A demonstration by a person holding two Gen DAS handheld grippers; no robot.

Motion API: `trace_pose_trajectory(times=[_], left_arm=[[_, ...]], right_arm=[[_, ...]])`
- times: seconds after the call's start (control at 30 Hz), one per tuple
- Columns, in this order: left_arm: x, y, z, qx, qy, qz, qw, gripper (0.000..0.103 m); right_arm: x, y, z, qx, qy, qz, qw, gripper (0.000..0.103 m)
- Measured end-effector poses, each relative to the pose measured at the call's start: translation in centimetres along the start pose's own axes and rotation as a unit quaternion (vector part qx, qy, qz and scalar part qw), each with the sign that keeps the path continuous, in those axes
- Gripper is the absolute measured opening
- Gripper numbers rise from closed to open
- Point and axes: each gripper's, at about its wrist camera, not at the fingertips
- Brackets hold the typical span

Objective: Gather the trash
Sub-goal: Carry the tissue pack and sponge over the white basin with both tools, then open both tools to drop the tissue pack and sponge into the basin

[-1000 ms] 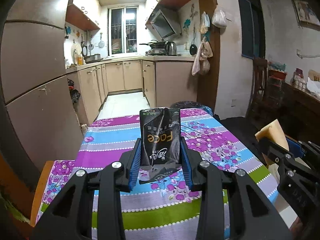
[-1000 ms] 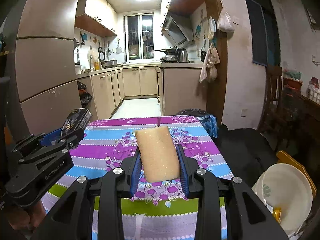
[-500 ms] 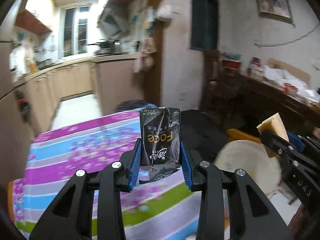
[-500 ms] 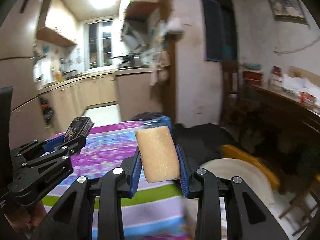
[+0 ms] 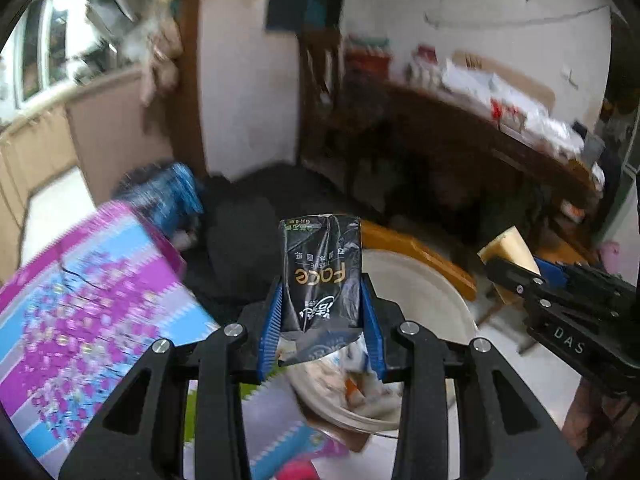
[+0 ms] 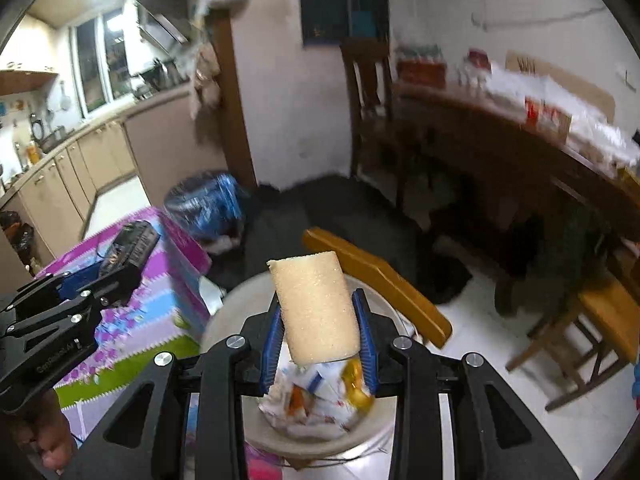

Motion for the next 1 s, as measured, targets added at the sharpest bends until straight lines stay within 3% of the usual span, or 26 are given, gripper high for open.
trace_pose_trajectory(times=[0.17,0.3,1.0], left_arm=[[4.6,-0.1,-1.1,0.008,0.017,0.081,0.9966,0.034],[6.3,0.5,-1.2,0.008,0.024,0.109,0.9937,0.034],[9.9,0.8,-1.8,0.020,0.011,0.169,0.9853,0.034]], right_arm=[[4.4,0.3,-2.0,0.007,-0.001,0.059,0.998,0.034],[6.5,1.1,-2.3,0.011,-0.004,0.080,0.997,0.034],[9.5,3.5,-1.8,-0.001,-0.011,0.127,0.992,0.034]])
Point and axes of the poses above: each gripper's, at about its wrist camera, not at the fingertips, and x roughly the way its jaws point, z to its left, y to its underside, and after that the axes turned 3 degrees about x, right-handed
